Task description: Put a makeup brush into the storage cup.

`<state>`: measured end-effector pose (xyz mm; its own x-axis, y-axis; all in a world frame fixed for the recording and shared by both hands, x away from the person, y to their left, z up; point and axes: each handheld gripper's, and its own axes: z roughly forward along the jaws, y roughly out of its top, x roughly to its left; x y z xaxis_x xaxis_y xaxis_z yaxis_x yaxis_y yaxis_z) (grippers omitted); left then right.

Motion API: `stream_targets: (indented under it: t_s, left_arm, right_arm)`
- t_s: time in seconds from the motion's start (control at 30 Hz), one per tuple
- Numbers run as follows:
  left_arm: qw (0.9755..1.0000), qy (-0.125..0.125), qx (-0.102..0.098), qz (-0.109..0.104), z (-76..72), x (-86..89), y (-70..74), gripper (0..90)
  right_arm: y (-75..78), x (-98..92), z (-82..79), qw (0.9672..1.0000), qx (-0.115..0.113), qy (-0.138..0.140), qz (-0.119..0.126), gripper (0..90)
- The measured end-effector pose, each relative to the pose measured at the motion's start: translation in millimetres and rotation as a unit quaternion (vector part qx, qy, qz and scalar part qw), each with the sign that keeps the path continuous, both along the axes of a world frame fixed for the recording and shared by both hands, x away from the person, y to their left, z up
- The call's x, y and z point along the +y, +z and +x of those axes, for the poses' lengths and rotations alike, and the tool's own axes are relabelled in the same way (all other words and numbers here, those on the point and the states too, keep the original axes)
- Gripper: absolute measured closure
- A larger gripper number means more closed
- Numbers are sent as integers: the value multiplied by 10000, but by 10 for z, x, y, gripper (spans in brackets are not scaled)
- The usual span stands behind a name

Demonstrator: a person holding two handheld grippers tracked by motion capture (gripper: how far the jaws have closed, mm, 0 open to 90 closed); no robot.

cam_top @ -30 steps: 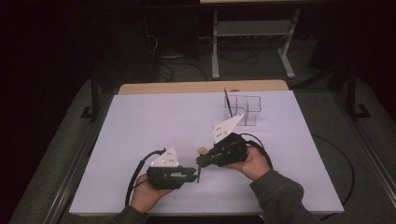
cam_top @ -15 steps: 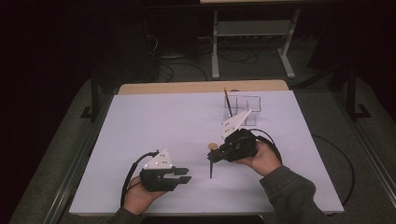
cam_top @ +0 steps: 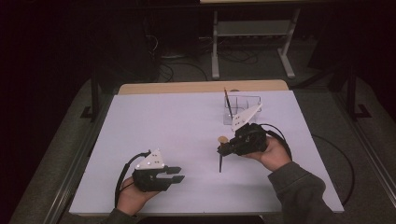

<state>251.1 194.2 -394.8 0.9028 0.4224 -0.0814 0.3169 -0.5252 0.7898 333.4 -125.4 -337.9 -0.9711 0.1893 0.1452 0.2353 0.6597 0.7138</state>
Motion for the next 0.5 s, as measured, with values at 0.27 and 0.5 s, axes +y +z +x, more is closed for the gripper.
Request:
stream_targets:
  t_s: [0.27, 0.5]
  left_arm:
    - [9999, 143, -27, 72, 8, 124, 6, 632]
    - [9993, 352, -6, 126, 14, 253, -27, 609]
  right_arm:
    - [33, -120, 45, 9998, 68, -166, -67, 828]
    - [80, -176, 114, 9994, 126, -313, -98, 828]
